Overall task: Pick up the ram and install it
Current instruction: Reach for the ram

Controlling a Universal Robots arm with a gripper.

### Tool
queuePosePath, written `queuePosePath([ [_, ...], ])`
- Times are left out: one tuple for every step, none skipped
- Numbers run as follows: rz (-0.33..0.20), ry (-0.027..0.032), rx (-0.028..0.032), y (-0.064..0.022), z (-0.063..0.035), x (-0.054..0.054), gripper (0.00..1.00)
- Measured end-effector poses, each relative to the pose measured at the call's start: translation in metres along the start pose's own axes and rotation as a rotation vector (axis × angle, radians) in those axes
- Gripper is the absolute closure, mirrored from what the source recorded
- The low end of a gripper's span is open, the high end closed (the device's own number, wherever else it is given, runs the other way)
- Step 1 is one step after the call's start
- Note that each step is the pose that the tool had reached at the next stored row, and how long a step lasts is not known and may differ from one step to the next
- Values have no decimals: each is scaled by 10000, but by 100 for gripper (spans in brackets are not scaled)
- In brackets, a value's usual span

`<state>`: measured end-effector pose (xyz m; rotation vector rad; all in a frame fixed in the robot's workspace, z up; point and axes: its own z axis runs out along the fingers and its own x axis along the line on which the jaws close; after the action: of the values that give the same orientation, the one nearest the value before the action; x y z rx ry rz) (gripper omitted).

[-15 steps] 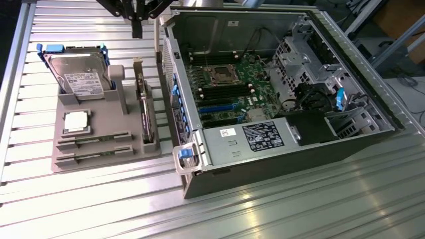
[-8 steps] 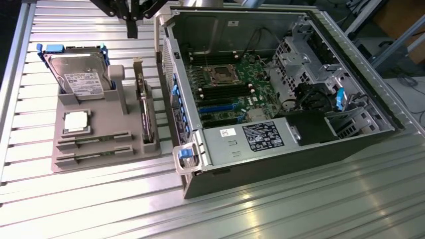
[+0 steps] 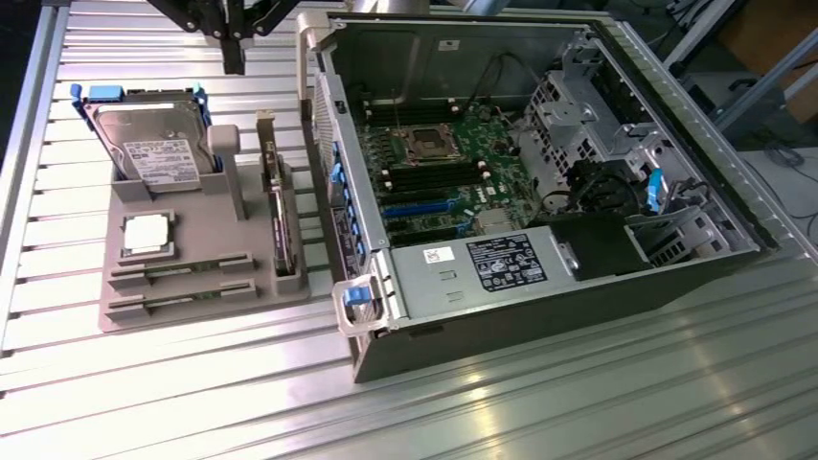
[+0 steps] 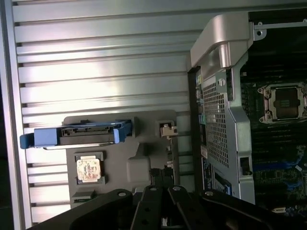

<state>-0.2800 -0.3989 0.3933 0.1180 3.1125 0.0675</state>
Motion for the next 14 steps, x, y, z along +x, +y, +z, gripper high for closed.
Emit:
queuePosePath([
  [0,0,0,-1,-1,18,89],
  [0,-1,-1,-3,-1,34,89],
  [0,0,-1,-4,-1,55,89],
  [1,-1,0,-6,-2,72,89],
  [0,0,-1,-7,-2,89,89],
  [1,0,0,-9,-3,114,89],
  [0,0,0,-10,-4,132,89],
  [0,-1,0,-12,-4,154,89],
  [1,0,0,-14,-5,183,89],
  [1,0,0,-16,-6,208,89],
  [0,0,0,-18,-7,234,89],
  [0,0,0,-19,-7,256,89],
  [0,0,0,-21,-8,274,89],
  [0,0,0,-22,-8,286,89],
])
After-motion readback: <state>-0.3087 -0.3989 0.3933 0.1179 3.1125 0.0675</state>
